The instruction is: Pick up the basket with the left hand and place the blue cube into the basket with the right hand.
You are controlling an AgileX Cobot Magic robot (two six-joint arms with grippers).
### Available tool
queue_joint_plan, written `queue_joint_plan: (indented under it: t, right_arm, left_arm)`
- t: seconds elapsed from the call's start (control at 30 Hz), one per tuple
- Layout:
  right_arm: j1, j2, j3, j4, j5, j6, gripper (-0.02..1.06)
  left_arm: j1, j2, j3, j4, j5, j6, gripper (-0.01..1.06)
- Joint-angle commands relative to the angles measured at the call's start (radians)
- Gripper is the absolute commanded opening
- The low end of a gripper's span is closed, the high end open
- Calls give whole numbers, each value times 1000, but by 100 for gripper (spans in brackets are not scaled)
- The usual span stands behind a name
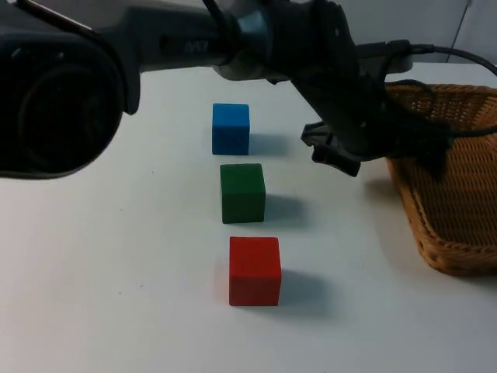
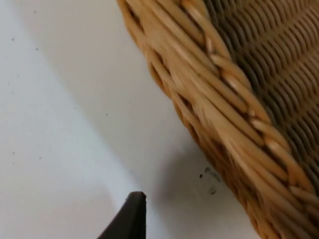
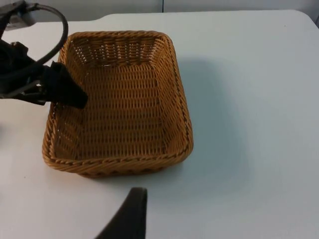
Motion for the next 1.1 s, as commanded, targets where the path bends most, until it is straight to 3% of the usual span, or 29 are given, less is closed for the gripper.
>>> queue_joint_plan:
  t: [0.0, 0.5, 0.67, 0.8, 0.83, 1.0, 1.03, 1.07]
  right_arm:
    - [4, -2, 6, -1, -9, 1, 104]
    - [4, -2, 6, -1, -9, 1, 104]
    - [4, -2, 6, -1, -9, 1, 104]
    - [4, -2, 6, -1, -9, 1, 104]
    - [4, -2, 6, -1, -9, 1, 104]
    - [4, -2, 6, -1, -9, 1, 104]
    - [4, -2, 6, -1, -9, 1, 104]
    - [4, -2, 6, -1, -9, 1, 104]
  left_arm:
    - [-12, 5, -11, 3, -18, -9, 105]
    - [-20, 41, -11, -1, -38, -9, 104]
    - [-36, 53, -11, 5, -42, -9, 97]
    - [-46, 53, -11, 7, -50, -38, 75]
    - [-46, 53, -11, 7, -50, -38, 75]
    - [-46, 53, -11, 4, -65, -62, 34]
    - [-46, 53, -11, 4, -65, -62, 34]
    - [-46, 53, -11, -5, -70, -62, 27]
